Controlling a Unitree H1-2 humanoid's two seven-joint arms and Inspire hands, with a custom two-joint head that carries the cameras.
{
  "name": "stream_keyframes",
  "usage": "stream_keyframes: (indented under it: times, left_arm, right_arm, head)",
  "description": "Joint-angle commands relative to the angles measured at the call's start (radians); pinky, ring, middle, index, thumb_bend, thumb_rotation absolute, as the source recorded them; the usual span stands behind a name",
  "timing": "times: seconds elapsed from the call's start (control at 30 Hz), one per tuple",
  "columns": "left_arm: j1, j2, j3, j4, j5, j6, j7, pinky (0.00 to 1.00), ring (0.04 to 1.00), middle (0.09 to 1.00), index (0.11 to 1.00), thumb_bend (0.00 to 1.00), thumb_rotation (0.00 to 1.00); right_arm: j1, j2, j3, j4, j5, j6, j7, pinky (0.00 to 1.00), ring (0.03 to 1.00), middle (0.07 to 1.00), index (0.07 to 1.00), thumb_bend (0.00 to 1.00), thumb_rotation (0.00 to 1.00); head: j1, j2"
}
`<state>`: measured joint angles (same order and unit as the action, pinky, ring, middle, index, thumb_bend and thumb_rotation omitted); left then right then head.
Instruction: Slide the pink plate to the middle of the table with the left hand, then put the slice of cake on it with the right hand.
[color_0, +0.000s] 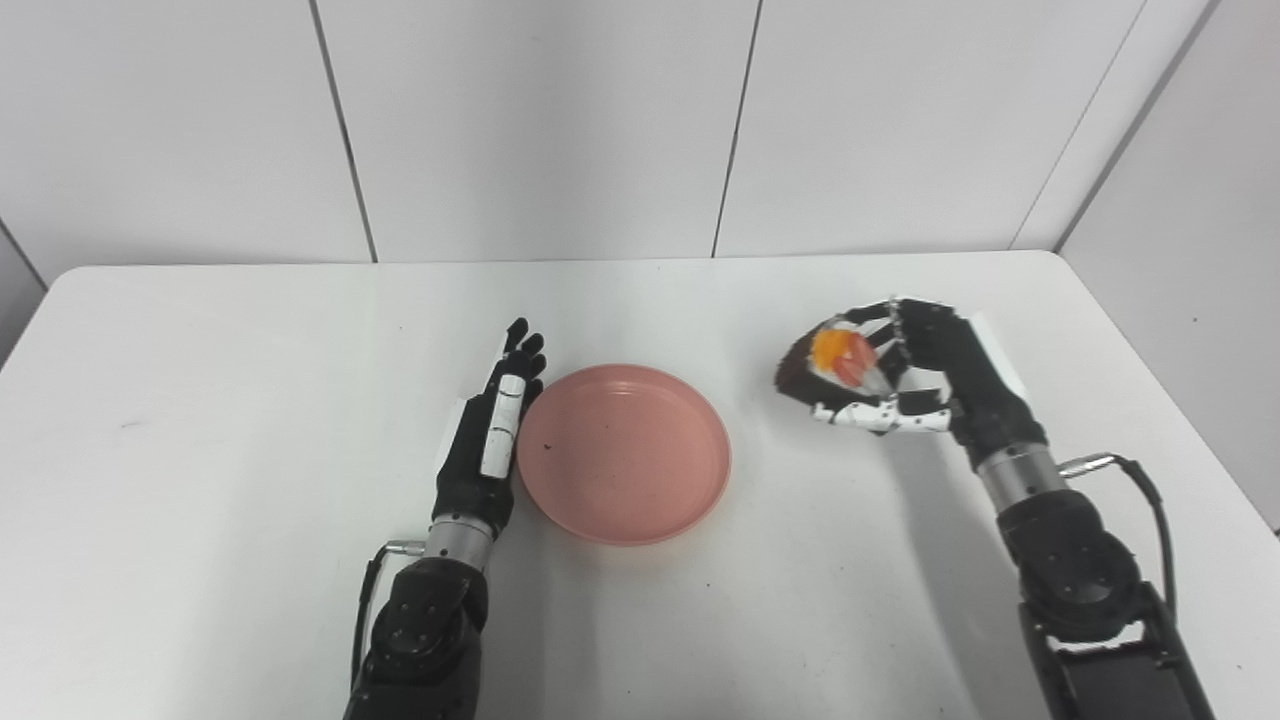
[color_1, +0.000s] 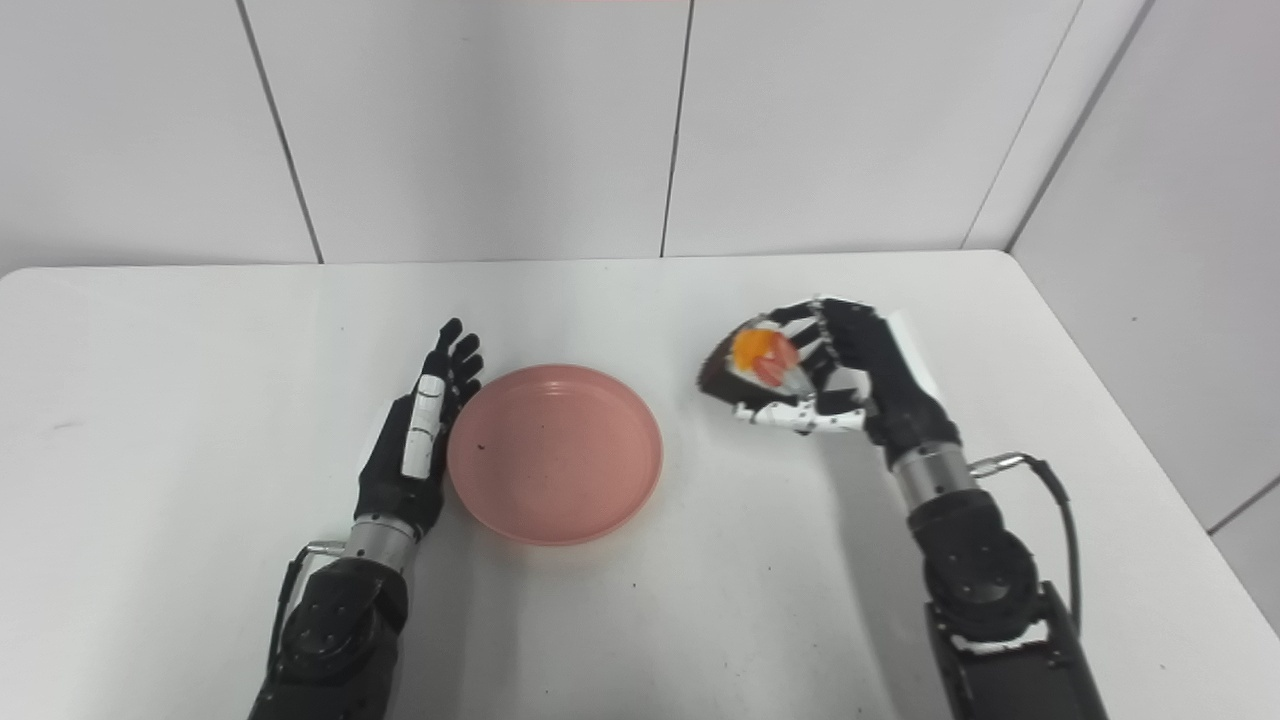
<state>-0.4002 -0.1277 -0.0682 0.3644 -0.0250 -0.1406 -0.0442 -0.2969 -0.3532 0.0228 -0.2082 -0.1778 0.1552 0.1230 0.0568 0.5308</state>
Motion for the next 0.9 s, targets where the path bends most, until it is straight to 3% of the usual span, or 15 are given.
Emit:
stream_keyframes:
  times: [0.0,0.1,0.23,0.37,0.5,0.57,0.7,0.87]
  left_arm:
    - [0.017,-0.018,-0.007,0.007,0.007,-0.015,0.009,1.00,0.990,0.994,0.995,0.67,1.00]
    - [0.022,-0.021,-0.008,-0.004,0.014,-0.010,0.022,1.00,0.989,0.993,0.993,0.67,1.00]
    - [0.026,-0.020,-0.009,-0.006,0.017,-0.016,0.035,1.00,0.990,0.992,0.992,0.66,1.00]
    - [0.034,-0.021,0.002,-0.002,0.007,-0.041,0.045,1.00,0.991,0.995,0.995,0.68,1.00]
    - [0.040,-0.022,0.005,-0.008,0.018,-0.031,0.059,0.99,0.980,0.988,0.983,0.68,1.00]
    - [0.043,-0.020,0.003,-0.014,0.023,-0.024,0.060,0.98,0.976,0.986,0.977,0.67,1.00]
    - [0.051,-0.018,0.005,-0.027,0.020,-0.023,0.056,1.00,0.982,0.990,0.975,0.66,1.00]
    - [0.060,-0.020,0.010,-0.045,0.016,-0.023,0.057,1.00,0.987,0.993,0.974,0.66,1.00]
  right_arm:
    - [-0.050,0.017,0.019,-0.071,-0.003,0.000,0.015,0.26,0.317,0.422,0.514,0.51,0.00]
    - [-0.072,0.052,0.068,-0.112,-0.046,0.050,0.036,0.25,0.318,0.431,0.508,0.51,0.00]
    - [-0.105,0.094,0.131,-0.083,-0.091,0.050,0.056,0.23,0.308,0.417,0.505,0.51,0.00]
    - [-0.134,0.097,0.194,0.033,-0.144,-0.049,0.063,0.26,0.337,0.440,0.504,0.52,0.00]
    - [-0.152,0.115,0.237,0.092,-0.203,-0.065,0.055,0.29,0.383,0.475,0.489,0.52,0.00]
    - [-0.160,0.124,0.253,0.123,-0.219,-0.081,0.049,0.29,0.375,0.448,0.493,0.52,0.00]
    - [-0.178,0.132,0.269,0.203,-0.241,-0.138,0.035,0.29,0.373,0.429,0.501,0.52,0.00]
    - [-0.193,0.136,0.274,0.269,-0.280,-0.164,0.023,0.28,0.358,0.410,0.503,0.52,0.00]
  head:
    - [0.006,0.002]
    - [0.011,0.004]
    - [0.029,0.001]
    - [0.035,-0.005]
    - [0.036,-0.006]
    - [0.036,-0.006]
    - [0.032,0.000]
    - [0.029,0.002]
